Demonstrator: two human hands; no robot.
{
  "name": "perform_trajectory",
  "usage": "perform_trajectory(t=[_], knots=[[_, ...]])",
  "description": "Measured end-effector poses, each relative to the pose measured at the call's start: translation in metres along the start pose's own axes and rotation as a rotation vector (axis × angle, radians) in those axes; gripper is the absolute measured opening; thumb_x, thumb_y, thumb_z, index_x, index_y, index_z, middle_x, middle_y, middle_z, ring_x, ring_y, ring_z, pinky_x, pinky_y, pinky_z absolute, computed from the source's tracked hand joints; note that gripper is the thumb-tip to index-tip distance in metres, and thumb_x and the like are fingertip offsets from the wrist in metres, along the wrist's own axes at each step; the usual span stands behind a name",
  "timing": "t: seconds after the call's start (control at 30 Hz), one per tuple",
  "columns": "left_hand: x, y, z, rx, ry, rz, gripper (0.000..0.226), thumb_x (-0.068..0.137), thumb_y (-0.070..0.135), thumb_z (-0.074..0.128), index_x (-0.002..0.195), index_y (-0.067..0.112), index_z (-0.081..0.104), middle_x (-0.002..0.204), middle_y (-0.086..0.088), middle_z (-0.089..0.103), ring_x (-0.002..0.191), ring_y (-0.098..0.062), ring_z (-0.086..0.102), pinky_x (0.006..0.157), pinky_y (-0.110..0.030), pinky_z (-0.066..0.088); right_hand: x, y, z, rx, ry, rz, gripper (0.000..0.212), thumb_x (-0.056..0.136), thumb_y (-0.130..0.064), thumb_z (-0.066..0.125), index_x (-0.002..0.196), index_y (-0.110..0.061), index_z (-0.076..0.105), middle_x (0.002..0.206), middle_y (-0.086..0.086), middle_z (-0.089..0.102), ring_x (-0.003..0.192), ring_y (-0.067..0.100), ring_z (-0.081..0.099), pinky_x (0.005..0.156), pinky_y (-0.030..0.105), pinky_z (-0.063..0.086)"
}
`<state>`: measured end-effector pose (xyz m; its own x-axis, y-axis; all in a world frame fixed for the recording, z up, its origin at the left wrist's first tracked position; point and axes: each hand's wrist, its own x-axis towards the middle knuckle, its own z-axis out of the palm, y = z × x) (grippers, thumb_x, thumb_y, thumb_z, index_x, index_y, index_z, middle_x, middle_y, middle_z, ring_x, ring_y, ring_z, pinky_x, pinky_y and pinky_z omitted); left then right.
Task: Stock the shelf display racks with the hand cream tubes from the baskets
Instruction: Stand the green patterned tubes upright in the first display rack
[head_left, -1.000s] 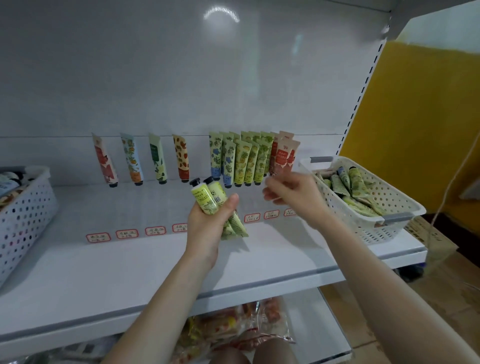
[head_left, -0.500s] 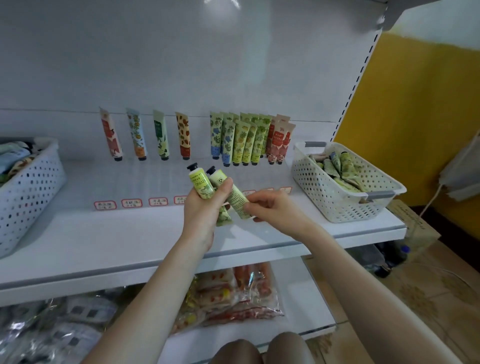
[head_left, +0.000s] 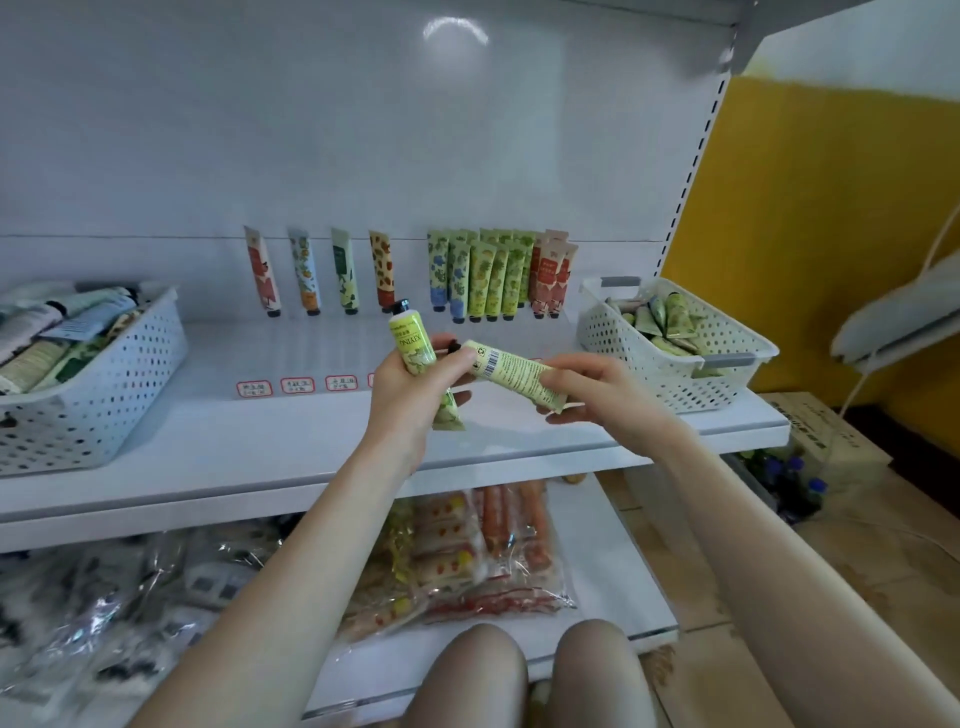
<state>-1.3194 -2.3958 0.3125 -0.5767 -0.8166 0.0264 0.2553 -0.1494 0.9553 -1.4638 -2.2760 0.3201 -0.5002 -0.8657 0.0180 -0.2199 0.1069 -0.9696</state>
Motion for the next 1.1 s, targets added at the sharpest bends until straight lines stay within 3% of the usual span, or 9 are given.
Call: perform_trajectory(t=[0.13,0.23,0.3,0.37,0.5,0.67,0.73,0.97,1.1], knots=[[-0.008,0.003,-0.006,-0.011,-0.001,-0.024,0.015,0.081,0.014,0.070,0.079,0.014,0.055,0.079,-0.006,0.069,0.068,-0.017,0.069,0.060,-0.024,0.057,0.001,-0.001,0.001,0.147,0.042,-0.015,0.014,0.087,-0.009,0.061,0.095,-0.018,0.065,0.089,0.002,0.066,0.077,0.011,0.067,0.070,0.024,0.057],[-0.012,0.001,-0.009,0.026,0.043,-0.014,0.024,0.078,0.006,0.071,0.069,0.013,0.051,0.073,-0.006,0.065,0.070,-0.020,0.065,0.072,-0.032,0.055,0.005,-0.002,0.006,0.369,0.103,-0.013,0.016,0.088,-0.005,0.058,0.103,-0.011,0.061,0.094,0.007,0.065,0.082,0.015,0.068,0.072,0.025,0.057],[-0.014,-0.001,-0.009,0.024,0.064,0.015,0.025,0.077,0.001,0.071,0.067,0.013,0.052,0.075,-0.005,0.066,0.073,-0.019,0.062,0.075,-0.033,0.053,0.007,-0.004,0.012,0.493,0.139,0.031,0.023,0.089,-0.012,0.058,0.111,-0.005,0.056,0.097,0.010,0.066,0.084,0.019,0.069,0.072,0.025,0.058],[-0.014,-0.004,-0.008,0.052,0.075,0.056,0.026,0.075,-0.001,0.072,0.067,0.014,0.052,0.077,-0.002,0.066,0.074,-0.016,0.060,0.071,-0.031,0.051,0.007,-0.006,0.019,0.537,0.118,0.081,0.026,0.090,-0.022,0.058,0.108,-0.002,0.056,0.095,0.013,0.067,0.080,0.020,0.070,0.072,0.025,0.058],[-0.016,-0.009,-0.002,0.152,0.052,0.096,0.024,0.074,0.000,0.071,0.071,0.015,0.054,0.074,0.001,0.061,0.068,-0.013,0.056,0.062,-0.026,0.045,0.007,-0.009,0.032,0.509,0.106,0.070,0.015,0.092,-0.018,0.055,0.094,-0.004,0.060,0.086,0.010,0.067,0.071,0.015,0.069,0.067,0.021,0.058],[-0.006,-0.015,0.001,0.153,-0.034,0.007,0.021,0.076,0.009,0.075,0.089,0.016,0.060,0.088,-0.006,0.065,0.077,-0.019,0.062,0.072,-0.032,0.052,0.013,-0.012,0.026,0.524,0.136,0.049,0.008,0.092,-0.006,0.053,0.089,-0.006,0.061,0.075,0.003,0.069,0.060,0.011,0.066,0.062,0.021,0.057],[-0.003,-0.018,0.002,0.130,-0.060,-0.041,0.019,0.078,0.009,0.073,0.093,0.013,0.062,0.093,-0.011,0.069,0.082,-0.022,0.068,0.075,-0.033,0.055,0.017,-0.012,0.023,0.524,0.119,0.031,0.009,0.092,-0.005,0.053,0.089,-0.007,0.061,0.072,0.000,0.070,0.061,0.011,0.066,0.063,0.021,0.057],[0.018,-0.030,0.010,0.107,-0.025,-0.016,0.012,0.075,0.007,0.075,0.082,0.014,0.068,0.083,-0.011,0.072,0.088,-0.033,0.068,0.082,-0.039,0.054,0.037,0.003,0.022,0.548,0.079,0.052,0.008,0.090,-0.007,0.055,0.086,-0.004,0.060,0.079,0.005,0.070,0.072,0.013,0.068,0.070,0.019,0.056],[0.034,-0.040,0.015,0.091,-0.031,-0.048,0.013,0.077,0.008,0.074,0.085,0.014,0.065,0.085,-0.010,0.071,0.082,-0.025,0.070,0.073,-0.034,0.055,0.055,0.018,0.018,0.389,0.078,0.069,0.010,0.088,-0.014,0.059,0.093,-0.006,0.063,0.089,0.008,0.069,0.079,0.015,0.067,0.066,0.017,0.054]])
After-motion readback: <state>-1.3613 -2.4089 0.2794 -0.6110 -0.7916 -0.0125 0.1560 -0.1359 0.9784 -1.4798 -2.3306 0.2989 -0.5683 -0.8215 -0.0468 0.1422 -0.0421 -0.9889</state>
